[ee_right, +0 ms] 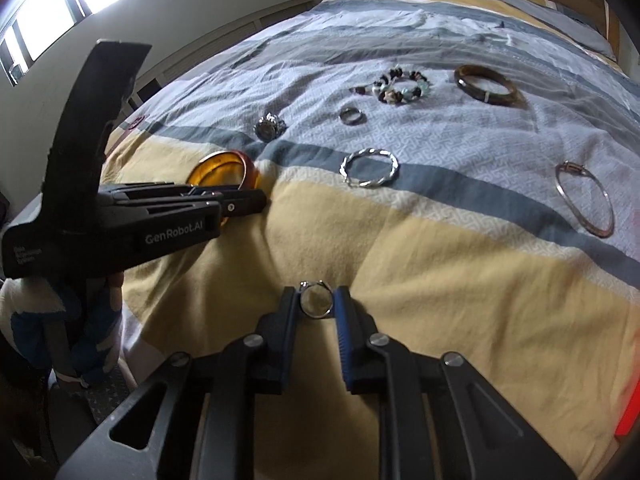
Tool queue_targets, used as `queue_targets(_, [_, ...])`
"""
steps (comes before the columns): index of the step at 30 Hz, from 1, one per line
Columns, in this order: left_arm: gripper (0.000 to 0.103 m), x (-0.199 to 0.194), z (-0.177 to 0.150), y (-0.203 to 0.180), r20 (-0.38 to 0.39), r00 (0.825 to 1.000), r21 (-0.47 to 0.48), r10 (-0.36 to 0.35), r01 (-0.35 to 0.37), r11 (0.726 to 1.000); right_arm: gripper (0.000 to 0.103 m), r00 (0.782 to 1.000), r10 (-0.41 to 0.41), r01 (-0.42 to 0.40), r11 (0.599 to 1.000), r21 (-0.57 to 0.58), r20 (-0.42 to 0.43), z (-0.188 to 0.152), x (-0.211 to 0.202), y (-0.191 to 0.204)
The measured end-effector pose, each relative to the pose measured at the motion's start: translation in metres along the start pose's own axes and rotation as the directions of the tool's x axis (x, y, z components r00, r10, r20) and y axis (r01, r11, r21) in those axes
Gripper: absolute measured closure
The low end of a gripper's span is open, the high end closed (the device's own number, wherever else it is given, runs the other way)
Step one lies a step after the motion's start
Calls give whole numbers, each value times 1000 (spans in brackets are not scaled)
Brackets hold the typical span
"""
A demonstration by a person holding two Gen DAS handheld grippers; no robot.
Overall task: Organize jewelry
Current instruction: 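Grasp the amber bangle with the left tool while the right tool grasps a silver ring, then carry the bangle and ring into the red box and open both tools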
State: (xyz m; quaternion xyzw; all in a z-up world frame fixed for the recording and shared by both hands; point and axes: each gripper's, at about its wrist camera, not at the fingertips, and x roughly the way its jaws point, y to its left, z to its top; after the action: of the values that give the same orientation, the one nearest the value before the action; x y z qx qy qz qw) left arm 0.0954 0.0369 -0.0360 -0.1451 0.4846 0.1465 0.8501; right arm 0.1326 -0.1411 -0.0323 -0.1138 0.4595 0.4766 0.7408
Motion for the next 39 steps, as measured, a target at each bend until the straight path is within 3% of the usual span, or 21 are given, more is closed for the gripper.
queue_targets(12, [94, -68, -11, -9, 98, 995, -33, -21, 25, 999, 86, 990, -42, 39, 999, 27, 134, -5, -82, 7])
queue_targets(18, [94, -103, -14, -42, 147, 987, 8, -68, 68, 998, 86, 977, -91, 79, 995, 66, 192, -21, -127, -3])
queue_targets(24, [94, -118, -15, -101, 152, 979, 87, -136, 124, 988, 86, 956, -171, 138, 979, 150, 238, -51, -174, -40])
queue_targets(29, [94, -118, -10, -175, 127, 971, 195, -203, 177, 965, 86, 935, -249, 191, 953, 233, 253, -77, -208, -88])
queue_targets(35, [93, -108, 0, -271, 76, 954, 336, -292, 251, 908, 86, 908, -345, 262, 910, 322, 236, -98, -237, -162])
queue_targets(39, [94, -88, 10, -331, 24, 942, 406, -333, 295, 865, 86, 903, -375, 290, 892, 348, 211, -103, -242, -207])
